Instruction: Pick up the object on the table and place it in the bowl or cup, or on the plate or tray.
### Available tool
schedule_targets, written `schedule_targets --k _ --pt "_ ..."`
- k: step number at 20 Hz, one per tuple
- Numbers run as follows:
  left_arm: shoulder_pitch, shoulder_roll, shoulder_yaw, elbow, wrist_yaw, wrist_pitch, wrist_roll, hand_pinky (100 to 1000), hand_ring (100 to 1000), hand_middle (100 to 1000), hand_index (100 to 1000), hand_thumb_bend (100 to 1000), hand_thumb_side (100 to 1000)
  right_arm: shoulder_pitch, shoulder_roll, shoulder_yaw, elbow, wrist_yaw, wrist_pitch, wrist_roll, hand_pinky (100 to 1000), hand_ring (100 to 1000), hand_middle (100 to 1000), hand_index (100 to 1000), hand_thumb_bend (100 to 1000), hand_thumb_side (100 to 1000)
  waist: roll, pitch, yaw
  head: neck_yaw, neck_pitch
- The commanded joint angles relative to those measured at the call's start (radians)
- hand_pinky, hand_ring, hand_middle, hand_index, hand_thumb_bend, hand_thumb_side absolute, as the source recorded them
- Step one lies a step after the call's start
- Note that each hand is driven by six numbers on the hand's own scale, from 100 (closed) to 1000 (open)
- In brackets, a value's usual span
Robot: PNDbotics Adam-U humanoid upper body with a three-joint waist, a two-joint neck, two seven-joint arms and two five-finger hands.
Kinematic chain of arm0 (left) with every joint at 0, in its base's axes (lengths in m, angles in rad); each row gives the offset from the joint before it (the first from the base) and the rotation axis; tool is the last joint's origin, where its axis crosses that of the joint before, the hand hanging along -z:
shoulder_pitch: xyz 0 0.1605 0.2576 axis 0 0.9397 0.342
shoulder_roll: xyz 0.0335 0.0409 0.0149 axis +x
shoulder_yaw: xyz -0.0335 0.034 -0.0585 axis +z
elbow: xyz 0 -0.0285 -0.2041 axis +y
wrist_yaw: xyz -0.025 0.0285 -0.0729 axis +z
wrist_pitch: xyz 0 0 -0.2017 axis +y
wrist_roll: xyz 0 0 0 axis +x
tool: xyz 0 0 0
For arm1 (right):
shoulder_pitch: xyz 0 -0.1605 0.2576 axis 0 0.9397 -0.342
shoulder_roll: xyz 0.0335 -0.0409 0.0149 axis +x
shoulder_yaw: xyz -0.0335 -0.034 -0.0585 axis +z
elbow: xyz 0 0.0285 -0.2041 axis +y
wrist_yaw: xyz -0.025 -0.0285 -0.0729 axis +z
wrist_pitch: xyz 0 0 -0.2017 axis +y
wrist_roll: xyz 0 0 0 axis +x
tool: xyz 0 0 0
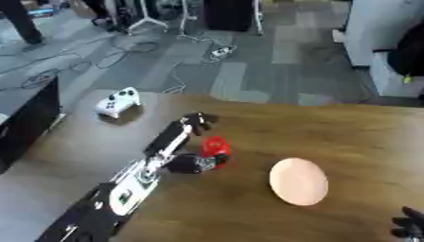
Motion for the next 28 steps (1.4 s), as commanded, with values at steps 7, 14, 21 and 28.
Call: schedule_targets --k 7,14,21,28 --pt "-0.029 -0.003 -0.003 0.002 -0.014 -0.008 0.0 595 715 755 879 582 770 -0.019 -0.014 0.006 -0.033 0.002 -0.003 0.013 442 667 698 877 100 719 0.003 0.003 -0.019 0.005 -0.014" --pt "-0.038 -0.002 -0.004 0.013 -0.023 -0.013 0.002 602 717 753 877 588 772 -0.025 -0.013 0.009 -0.039 0.003 -0.005 0.016 442 668 698 877 100 720 0.001 0.017 -0.035 0.005 -0.02" --pt "-0.087 0.052 0.002 0.024 -0.06 -0.028 -0.012 629 735 766 872 625 753 -0.03 -0.011 0.012 -0.044 0.003 -0.005 0.02 442 668 698 877 100 721 -0.004 0.028 -0.048 0.009 -0.027" --pt "-0.143 0.103 0.015 0.044 -0.096 -0.03 -0.024 639 741 767 870 651 744 -0.033 -0.008 0.015 -0.044 0.006 -0.007 0.023 442 668 699 877 100 722 -0.006 0.033 -0.059 0.015 -0.035"
